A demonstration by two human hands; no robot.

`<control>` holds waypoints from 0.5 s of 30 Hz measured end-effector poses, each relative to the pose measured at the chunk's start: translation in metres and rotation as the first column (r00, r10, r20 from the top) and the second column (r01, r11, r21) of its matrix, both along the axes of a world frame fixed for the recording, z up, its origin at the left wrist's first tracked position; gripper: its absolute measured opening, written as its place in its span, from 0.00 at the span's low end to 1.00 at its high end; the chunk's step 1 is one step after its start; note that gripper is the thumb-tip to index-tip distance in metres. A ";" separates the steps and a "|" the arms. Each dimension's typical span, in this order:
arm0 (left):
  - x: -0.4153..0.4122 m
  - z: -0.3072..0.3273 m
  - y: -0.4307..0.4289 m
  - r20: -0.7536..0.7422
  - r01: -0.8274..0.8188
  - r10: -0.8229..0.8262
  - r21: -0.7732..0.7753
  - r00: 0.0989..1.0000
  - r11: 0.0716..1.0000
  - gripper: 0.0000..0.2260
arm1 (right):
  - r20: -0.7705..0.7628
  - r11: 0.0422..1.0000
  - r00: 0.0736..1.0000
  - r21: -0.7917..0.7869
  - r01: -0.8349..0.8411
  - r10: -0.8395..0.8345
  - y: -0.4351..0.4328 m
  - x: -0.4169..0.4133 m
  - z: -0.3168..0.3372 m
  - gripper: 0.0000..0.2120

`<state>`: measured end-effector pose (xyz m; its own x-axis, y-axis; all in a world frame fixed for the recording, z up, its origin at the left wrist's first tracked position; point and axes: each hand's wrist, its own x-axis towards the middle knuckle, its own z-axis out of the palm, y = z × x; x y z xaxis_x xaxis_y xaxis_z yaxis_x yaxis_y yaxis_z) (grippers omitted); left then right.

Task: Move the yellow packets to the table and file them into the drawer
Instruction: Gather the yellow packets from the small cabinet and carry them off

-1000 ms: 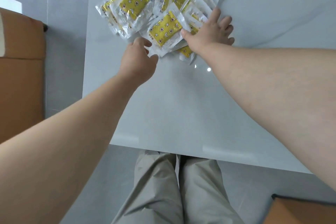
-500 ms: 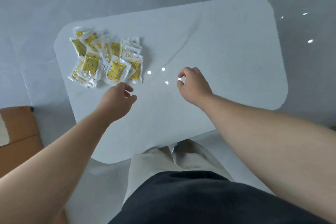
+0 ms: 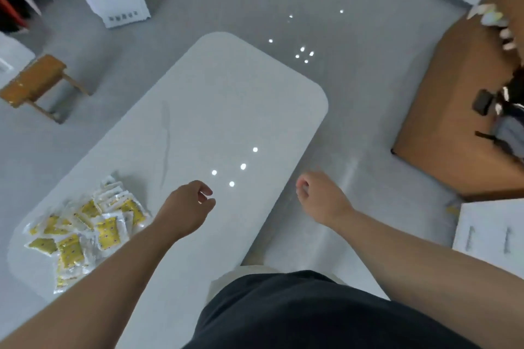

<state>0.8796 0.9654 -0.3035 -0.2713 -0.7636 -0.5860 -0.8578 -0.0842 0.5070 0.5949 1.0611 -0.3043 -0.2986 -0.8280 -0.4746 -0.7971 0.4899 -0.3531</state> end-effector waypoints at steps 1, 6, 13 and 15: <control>-0.021 0.003 0.005 -0.009 0.047 -0.047 0.002 0.999 0.999 0.06 | 0.015 0.998 0.998 -0.001 0.061 -0.061 0.022 -0.016 0.002 0.04; -0.132 0.016 0.056 -0.039 0.273 -0.273 -0.002 0.961 0.962 0.04 | 0.063 0.956 0.954 0.003 0.292 -0.292 0.141 -0.086 0.003 0.08; -0.288 0.035 0.173 -0.110 0.514 -0.508 0.028 0.854 0.857 0.04 | 0.132 0.804 0.798 -0.012 0.595 -0.589 0.314 -0.165 0.007 0.07; -0.329 0.039 0.205 -0.112 0.581 -0.574 0.037 0.811 0.813 0.05 | 0.139 0.748 0.743 -0.024 0.664 -0.655 0.357 -0.186 0.010 0.07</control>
<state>0.5502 1.1703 -0.2648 -0.7044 -0.4099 -0.5795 -0.7094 0.3762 0.5961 0.4093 1.4178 -0.2944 -0.7296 -0.4758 -0.4912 -0.2357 0.8493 -0.4724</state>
